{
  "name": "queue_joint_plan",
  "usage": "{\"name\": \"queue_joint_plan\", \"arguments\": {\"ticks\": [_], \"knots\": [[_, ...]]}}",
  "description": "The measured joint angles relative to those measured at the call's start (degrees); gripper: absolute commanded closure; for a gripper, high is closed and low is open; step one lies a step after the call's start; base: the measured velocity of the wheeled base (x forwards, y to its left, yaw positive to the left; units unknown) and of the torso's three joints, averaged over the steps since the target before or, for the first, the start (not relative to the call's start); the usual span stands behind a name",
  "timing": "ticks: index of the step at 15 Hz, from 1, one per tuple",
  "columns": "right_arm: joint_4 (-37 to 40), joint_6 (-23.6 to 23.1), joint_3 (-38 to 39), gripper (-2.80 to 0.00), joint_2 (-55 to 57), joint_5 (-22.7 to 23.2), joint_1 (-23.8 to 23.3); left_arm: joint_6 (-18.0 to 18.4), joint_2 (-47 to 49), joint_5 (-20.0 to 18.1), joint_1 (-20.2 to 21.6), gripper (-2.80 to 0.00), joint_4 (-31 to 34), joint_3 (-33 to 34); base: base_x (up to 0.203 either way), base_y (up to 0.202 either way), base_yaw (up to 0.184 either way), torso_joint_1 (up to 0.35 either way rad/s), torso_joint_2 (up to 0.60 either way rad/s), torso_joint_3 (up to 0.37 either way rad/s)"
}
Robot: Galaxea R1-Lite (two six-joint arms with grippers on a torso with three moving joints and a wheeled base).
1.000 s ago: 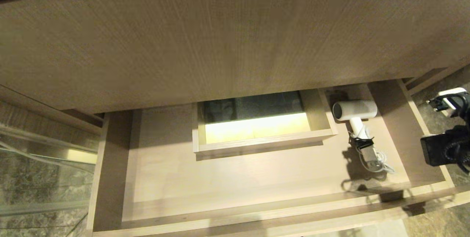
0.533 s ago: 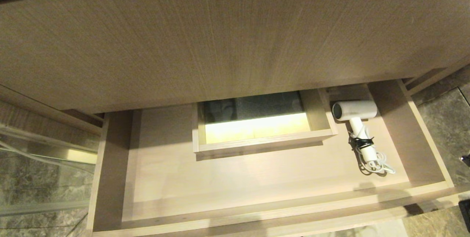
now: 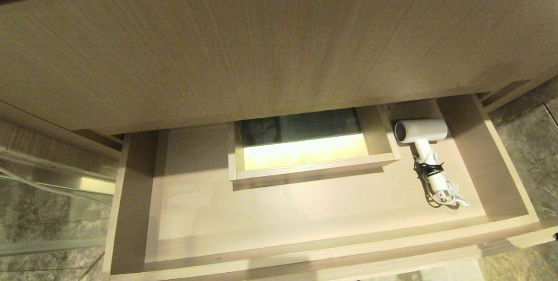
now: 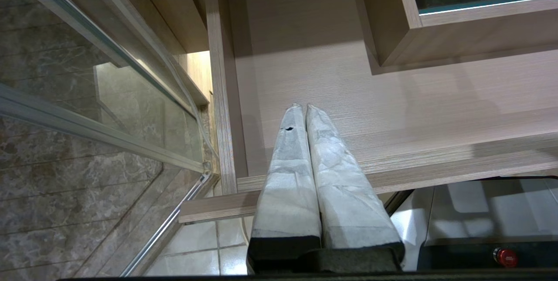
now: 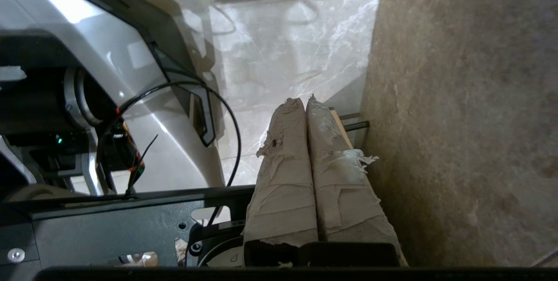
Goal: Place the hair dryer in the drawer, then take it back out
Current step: Close the drawer
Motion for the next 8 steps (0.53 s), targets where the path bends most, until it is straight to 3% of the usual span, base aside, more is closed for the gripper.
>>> {"name": "queue_joint_plan", "arguments": {"ticks": [3, 8], "knots": [[-1.0, -0.1, 0.9, 0.00, 2.5, 2.5, 0.0, 0.0, 0.0, 0.0, 0.0, 0.00, 0.0, 0.0, 0.000, 0.000, 0.000, 0.000, 0.00, 0.000], [-10.6, -0.7, 1.4, 0.00, 12.3, 3.5, 0.1, 0.0, 0.0, 0.0, 0.0, 0.00, 0.0, 0.0, 0.000, 0.000, 0.000, 0.000, 0.00, 0.000]]}}
